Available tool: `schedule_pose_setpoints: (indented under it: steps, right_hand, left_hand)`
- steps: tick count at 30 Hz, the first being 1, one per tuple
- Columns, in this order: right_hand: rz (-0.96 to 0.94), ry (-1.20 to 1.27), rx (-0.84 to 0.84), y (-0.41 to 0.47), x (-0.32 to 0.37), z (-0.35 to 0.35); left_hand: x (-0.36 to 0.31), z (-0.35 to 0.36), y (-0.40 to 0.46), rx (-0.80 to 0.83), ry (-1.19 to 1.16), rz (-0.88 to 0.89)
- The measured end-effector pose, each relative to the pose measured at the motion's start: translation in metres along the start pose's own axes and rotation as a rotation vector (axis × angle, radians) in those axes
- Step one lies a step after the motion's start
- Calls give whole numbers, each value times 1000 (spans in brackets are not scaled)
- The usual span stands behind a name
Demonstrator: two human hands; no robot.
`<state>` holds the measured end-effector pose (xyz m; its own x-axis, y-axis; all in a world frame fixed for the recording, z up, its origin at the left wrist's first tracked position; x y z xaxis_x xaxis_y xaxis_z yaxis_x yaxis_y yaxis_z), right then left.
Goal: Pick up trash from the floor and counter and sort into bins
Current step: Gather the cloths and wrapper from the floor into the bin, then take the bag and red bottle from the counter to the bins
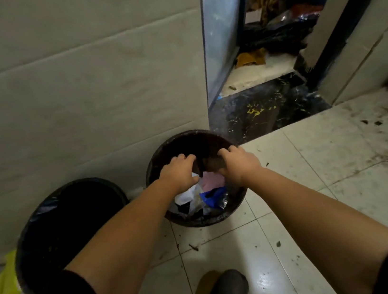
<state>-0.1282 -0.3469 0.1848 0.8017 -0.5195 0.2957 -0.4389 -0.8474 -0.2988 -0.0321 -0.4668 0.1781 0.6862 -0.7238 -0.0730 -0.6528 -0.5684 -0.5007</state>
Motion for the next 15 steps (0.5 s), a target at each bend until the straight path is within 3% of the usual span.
schedule_pose_setpoints:
  steps: [6,15]
  right_hand:
    - [95,7,86,-78,30,-131]
    - [314,64,58,-229,68,-332]
  left_hand:
    - [-22,-134,-81,47,-45,99]
    - [-102,-299,-217,111,3,297]
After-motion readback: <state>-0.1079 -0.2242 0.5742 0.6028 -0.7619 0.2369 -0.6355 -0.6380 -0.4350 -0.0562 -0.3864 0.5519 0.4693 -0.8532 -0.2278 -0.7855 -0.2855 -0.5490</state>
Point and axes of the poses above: each hand's wrist, its own y-axis towards the middle knuckle, its own z-axis out of the palm, x = y × z, the point moved 4 cm from there along y, towards the middle knuckle, and after that the axes turned 12 degrees about -z, right-handed, at the moved point
